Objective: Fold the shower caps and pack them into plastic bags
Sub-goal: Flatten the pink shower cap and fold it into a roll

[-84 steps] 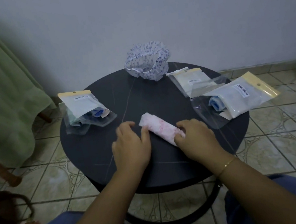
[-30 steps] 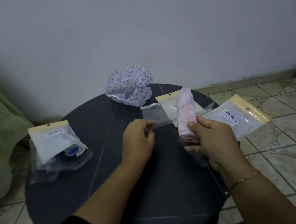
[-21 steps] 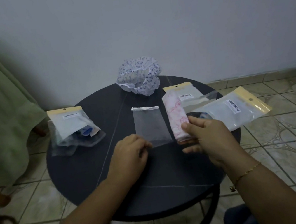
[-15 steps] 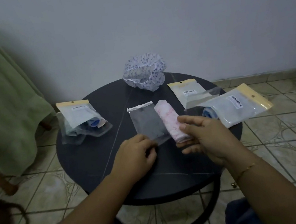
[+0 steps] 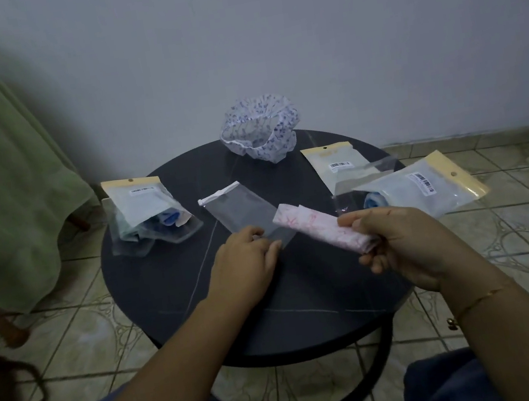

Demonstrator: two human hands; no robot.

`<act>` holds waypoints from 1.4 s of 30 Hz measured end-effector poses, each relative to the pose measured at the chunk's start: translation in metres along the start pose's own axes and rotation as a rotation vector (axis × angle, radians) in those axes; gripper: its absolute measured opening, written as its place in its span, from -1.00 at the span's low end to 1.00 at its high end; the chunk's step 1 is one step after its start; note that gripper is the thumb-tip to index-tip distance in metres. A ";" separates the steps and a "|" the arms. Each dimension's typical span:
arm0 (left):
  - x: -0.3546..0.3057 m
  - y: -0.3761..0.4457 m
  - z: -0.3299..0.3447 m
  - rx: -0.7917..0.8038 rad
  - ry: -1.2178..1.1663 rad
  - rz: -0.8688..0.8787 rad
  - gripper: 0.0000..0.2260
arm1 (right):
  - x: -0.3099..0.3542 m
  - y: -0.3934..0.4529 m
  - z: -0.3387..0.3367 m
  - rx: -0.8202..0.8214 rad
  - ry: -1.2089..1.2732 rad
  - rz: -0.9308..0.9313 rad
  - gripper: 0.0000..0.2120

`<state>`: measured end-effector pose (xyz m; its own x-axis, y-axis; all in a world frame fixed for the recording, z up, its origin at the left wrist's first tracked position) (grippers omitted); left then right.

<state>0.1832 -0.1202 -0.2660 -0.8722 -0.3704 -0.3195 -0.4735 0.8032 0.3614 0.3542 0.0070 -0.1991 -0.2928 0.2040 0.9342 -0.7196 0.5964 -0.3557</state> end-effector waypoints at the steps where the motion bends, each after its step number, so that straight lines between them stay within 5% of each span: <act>1: 0.001 0.002 0.000 -0.004 -0.003 -0.015 -0.76 | 0.000 0.000 0.001 0.002 -0.022 0.006 -0.77; 13: 0.007 0.015 0.008 -0.030 0.149 -0.057 -0.79 | 0.000 0.011 0.004 -0.008 -0.036 0.026 -0.78; 22: 0.006 0.018 0.007 0.016 0.213 -0.061 -0.52 | -0.001 0.013 0.012 0.011 -0.081 0.035 -0.77; 31: 0.006 0.018 0.001 0.002 0.157 -0.116 -0.48 | 0.001 0.019 0.021 -0.027 -0.256 0.035 -0.80; 42: 0.001 0.017 0.001 -0.044 0.207 0.006 -0.47 | -0.004 0.032 0.057 -0.077 -0.327 -0.037 -0.78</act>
<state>0.1743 -0.1061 -0.2613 -0.8795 -0.4570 -0.1325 -0.4691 0.7864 0.4019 0.2966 -0.0195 -0.2161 -0.4627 -0.0720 0.8836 -0.6878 0.6580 -0.3066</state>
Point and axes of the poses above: each hand's wrist, its own y-axis towards the middle knuckle, its own z-axis out of the palm, x = y × z, the point moved 2 cm from there along y, towards the middle knuckle, and after that the axes turned 7 degrees about z, right-handed, at the moved point
